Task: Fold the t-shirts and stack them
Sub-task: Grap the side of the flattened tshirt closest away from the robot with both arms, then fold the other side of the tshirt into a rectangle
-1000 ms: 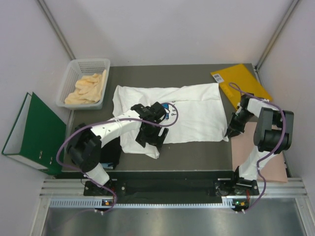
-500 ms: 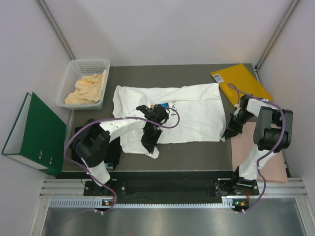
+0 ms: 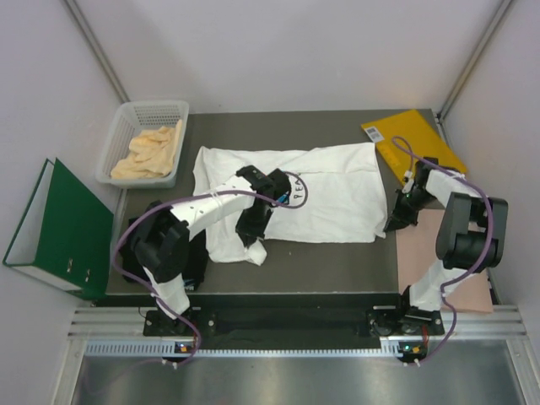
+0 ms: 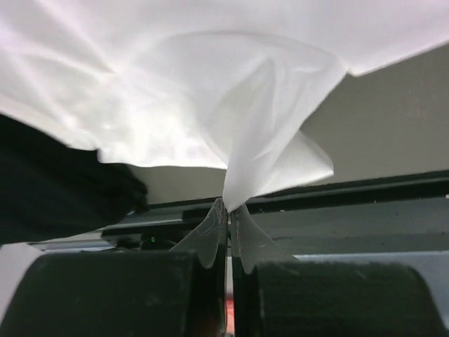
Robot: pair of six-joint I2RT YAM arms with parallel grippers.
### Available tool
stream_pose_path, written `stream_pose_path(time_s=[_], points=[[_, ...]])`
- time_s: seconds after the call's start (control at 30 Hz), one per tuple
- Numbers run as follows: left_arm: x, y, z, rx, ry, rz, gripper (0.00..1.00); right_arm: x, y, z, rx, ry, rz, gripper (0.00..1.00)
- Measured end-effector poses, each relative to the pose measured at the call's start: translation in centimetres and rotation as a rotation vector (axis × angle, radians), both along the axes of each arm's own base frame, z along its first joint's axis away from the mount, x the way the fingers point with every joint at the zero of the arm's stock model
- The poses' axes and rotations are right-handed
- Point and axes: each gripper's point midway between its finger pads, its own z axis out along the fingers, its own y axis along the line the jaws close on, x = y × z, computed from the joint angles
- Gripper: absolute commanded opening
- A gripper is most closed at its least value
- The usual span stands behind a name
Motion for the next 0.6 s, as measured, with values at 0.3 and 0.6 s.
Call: stream_pose_path(time_s=[0.3, 0.6], points=[[8.0, 1.6, 4.3, 0.113, -0.262, 0.086, 0.0, 3.6, -0.7, 4.7, -0.045, -0.21, -0.022, 0.0], [15.0, 7.0, 4.4, 0.242, -0.332, 0.217, 0.0, 9.2, -1.1, 5.9, -0.047, -0.346, -0.054, 0.0]])
